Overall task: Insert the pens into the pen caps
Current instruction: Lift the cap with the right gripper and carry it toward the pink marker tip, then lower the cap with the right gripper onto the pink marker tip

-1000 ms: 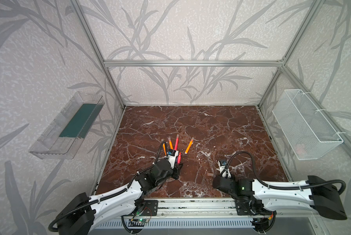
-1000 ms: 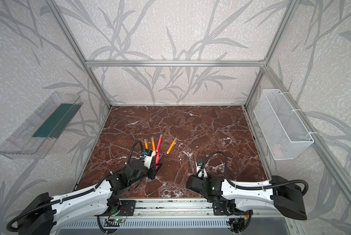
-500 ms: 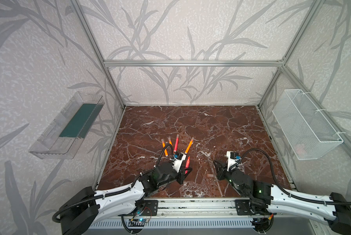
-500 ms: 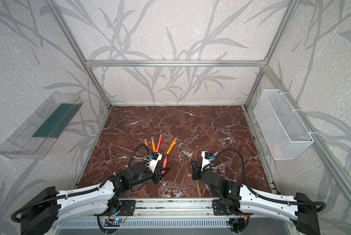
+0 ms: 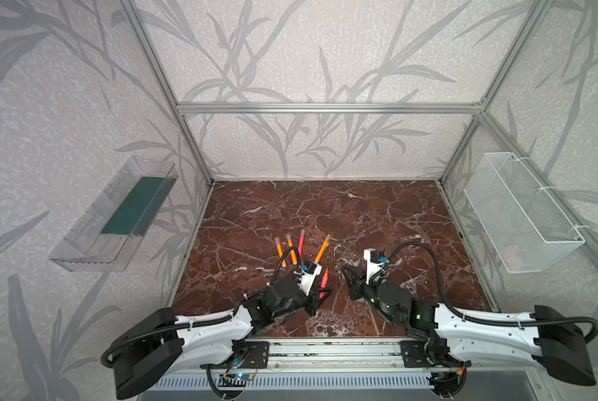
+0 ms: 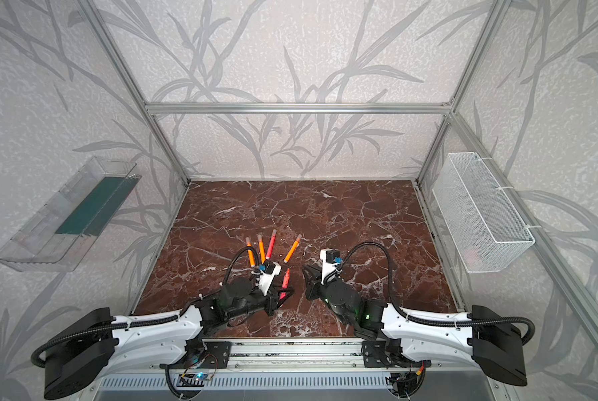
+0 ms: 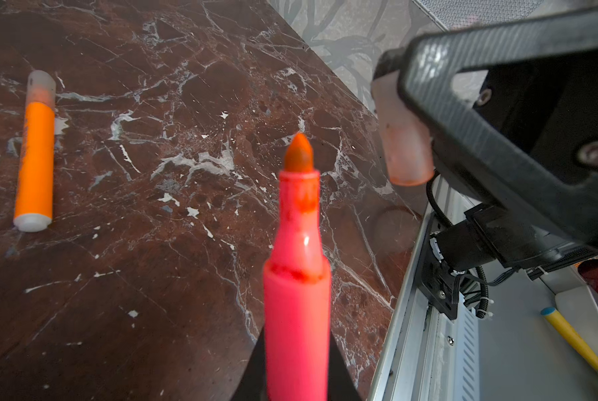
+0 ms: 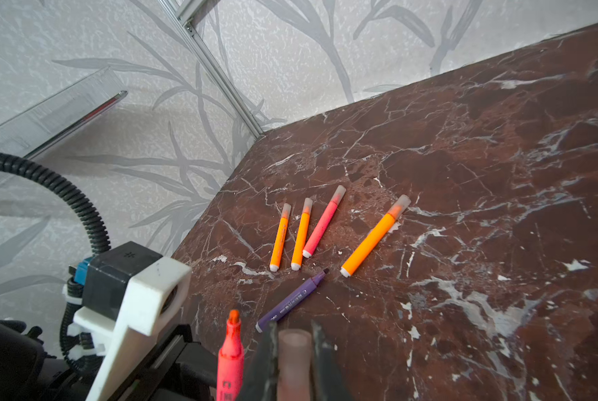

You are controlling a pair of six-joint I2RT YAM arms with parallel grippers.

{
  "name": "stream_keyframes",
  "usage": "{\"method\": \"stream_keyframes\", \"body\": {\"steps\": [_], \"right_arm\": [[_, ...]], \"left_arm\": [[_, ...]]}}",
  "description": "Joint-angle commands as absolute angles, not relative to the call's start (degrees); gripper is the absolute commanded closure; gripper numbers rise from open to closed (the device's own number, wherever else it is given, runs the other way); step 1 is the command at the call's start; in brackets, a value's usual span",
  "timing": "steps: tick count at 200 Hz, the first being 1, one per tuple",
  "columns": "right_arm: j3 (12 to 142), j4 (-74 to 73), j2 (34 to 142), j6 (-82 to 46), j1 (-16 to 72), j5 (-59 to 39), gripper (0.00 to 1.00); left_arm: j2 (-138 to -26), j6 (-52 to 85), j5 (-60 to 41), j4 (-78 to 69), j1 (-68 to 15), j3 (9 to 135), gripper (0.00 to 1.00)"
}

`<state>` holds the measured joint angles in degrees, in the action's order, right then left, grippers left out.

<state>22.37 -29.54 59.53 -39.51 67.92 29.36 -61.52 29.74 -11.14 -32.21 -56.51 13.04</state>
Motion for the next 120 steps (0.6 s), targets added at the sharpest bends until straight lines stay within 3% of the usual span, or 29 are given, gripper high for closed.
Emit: {"method": "stream_keyframes", "body": {"steps": [1,76,120], "right_arm": [[23.8,-38.8,63.7,-39.3,67.7,28.9,1.0],[26.9,-48.9,71.2,-39.0,67.7,30.2,1.0],[29.1,-47.0,71.6,-39.0,67.7,30.1,1.0]], "left_arm": [[-61.2,30.3,-10.3,-34.1,-56.8,13.6,1.0],[-60.7,30.5,-9.9,-32.7,-56.9,14.2,1.0],[-60.7,30.3,-10.1,-32.9,-56.9,14.1,1.0]]}}
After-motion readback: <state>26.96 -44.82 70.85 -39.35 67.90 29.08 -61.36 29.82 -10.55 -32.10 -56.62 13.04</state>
